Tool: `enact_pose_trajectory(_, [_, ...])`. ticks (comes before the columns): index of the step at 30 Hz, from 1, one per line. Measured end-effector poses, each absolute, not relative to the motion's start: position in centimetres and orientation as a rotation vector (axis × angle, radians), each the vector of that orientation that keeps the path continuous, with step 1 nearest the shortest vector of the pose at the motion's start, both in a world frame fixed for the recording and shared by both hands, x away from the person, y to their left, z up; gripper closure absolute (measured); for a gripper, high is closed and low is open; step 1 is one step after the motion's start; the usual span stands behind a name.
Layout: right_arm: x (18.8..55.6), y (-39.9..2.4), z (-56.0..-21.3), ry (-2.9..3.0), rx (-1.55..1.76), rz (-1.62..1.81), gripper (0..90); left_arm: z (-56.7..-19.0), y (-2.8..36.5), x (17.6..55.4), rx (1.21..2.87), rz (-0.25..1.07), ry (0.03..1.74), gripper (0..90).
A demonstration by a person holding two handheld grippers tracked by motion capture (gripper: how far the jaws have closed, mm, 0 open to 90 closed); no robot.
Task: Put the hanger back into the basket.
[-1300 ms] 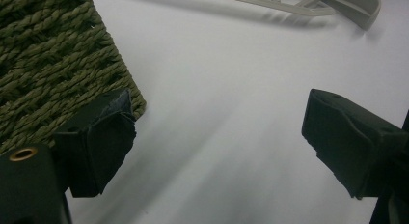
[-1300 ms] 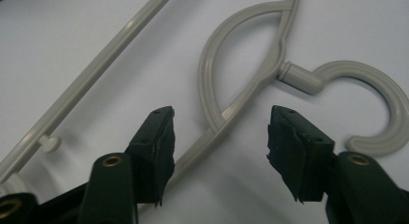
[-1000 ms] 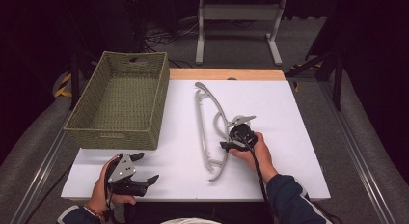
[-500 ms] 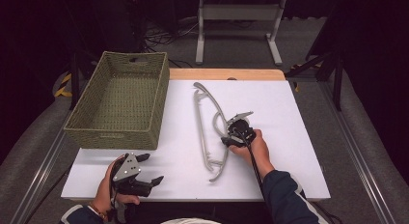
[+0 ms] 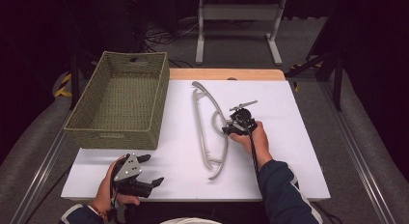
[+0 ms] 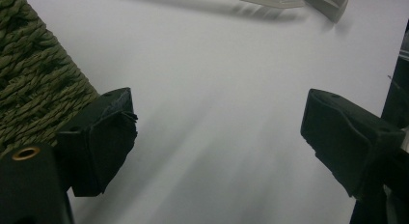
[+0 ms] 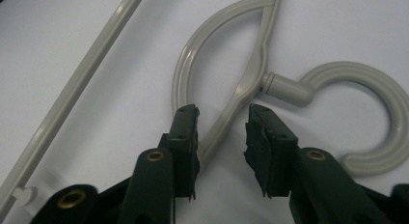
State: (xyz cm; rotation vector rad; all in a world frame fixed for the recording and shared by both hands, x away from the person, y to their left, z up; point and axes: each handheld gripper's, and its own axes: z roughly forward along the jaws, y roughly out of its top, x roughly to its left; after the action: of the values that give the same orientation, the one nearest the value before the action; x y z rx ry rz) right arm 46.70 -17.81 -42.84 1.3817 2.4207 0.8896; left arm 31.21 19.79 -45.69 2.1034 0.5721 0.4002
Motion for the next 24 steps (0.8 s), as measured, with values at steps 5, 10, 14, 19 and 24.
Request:
enact_pose_trajectory(5, [48.4,-17.1,-42.5,2.505,1.449,0.797,64.0,-45.6,19.6,31.0,2.117,0.406,0.564,12.9])
enact_pose_trajectory(10, [49.6,-16.5,-42.9,2.521,1.480,0.688,65.8,-45.6,19.7,31.0,2.115,0.406,0.563,13.0])
enact_pose_trajectory(14, [49.7,-15.8,-42.8,2.512,1.472,0.617,65.9,-45.7,19.7,31.0,2.123,0.402,0.562,13.0])
enact_pose_trajectory(19, [49.7,-15.7,-42.8,2.505,1.480,0.609,66.7,-45.6,19.5,30.9,2.124,0.399,0.554,13.0])
enact_pose_trajectory(24, [49.7,-15.6,-42.7,2.485,1.476,0.592,72.5,-45.7,19.4,31.0,2.126,0.394,0.554,13.1])
